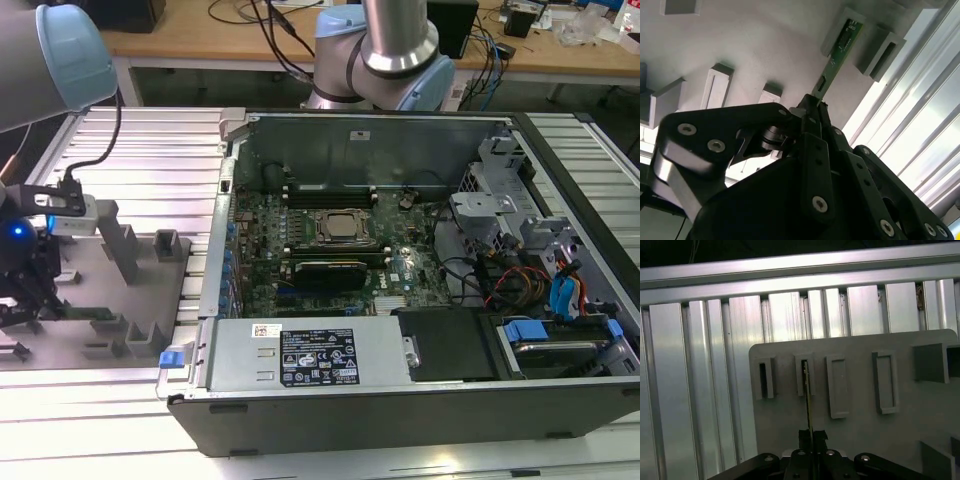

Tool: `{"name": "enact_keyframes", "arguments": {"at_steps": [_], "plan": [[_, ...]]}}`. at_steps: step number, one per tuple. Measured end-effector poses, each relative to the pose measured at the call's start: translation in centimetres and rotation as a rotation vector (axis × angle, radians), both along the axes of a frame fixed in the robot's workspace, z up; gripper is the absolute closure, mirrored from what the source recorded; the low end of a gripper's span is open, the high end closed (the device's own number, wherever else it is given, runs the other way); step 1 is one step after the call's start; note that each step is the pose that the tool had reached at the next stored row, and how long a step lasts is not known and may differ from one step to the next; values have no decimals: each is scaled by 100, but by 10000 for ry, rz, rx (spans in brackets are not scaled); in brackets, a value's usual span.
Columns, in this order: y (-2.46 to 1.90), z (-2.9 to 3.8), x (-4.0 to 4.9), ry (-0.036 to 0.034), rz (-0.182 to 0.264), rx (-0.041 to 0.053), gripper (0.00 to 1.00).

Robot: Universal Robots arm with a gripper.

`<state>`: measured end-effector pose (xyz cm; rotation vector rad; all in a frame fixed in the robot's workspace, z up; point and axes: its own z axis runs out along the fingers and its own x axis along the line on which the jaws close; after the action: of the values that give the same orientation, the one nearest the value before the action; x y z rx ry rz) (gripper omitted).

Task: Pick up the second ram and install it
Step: 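Pick up the second ram and move it above second insertion slot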

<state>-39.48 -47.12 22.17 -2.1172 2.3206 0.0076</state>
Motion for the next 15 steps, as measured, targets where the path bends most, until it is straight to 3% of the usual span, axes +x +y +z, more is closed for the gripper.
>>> {"name": "enact_keyframes", "arguments": {"at_steps": [11, 15], "plan": [[3, 114, 0, 1, -1, -5, 86], [6, 188, 0, 2, 0, -14, 86]]}}
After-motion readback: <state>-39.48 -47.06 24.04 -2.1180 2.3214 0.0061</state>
